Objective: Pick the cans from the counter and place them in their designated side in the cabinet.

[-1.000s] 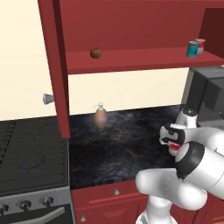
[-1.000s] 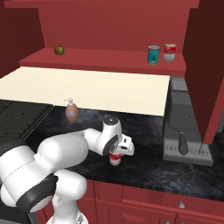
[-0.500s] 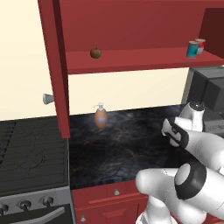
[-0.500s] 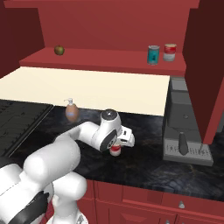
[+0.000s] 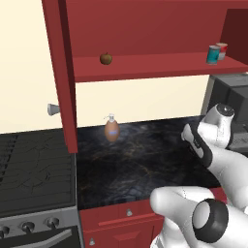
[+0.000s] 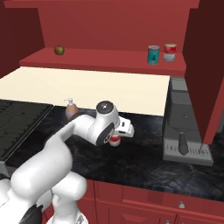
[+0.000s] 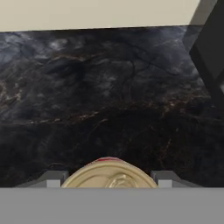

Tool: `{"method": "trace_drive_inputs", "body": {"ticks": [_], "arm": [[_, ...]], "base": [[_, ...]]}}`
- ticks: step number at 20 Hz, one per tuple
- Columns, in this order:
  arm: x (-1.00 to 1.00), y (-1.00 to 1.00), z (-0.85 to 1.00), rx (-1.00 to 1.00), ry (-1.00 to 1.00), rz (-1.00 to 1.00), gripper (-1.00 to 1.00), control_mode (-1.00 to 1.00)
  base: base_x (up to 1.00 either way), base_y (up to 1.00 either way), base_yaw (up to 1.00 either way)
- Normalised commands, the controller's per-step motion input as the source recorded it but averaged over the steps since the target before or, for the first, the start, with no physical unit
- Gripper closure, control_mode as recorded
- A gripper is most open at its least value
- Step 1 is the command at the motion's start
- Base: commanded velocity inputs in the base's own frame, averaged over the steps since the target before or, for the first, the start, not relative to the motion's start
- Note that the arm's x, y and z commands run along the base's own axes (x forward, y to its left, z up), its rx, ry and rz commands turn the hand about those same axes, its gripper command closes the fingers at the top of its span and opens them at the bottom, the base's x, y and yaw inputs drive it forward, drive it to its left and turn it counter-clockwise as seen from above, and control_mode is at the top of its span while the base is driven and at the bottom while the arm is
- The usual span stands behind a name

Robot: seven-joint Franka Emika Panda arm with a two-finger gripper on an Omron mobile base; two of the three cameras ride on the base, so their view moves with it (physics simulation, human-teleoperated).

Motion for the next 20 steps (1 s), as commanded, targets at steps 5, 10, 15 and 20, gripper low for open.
{"method": "trace_drive_inputs", "body": {"ticks": [5,10,15,20], "arm": [[-0.14,0.02,0.59,-0.03,-0.05,0.00,1.00,-1.00],[-0.29,0.00,0.52,-0.04,-0.07,0.00,1.00,-1.00],[-0.27,0.00,0.49,-0.03,-0.12,0.00,1.00,-1.00],[-0.19,0.00,0.48,-0.03,-0.14,0.00,1.00,-1.00]], "base": [[0.00,0.00,0.00],[0.00,0.00,0.00],[0.00,0.00,0.00],[0.00,0.00,0.00]]}}
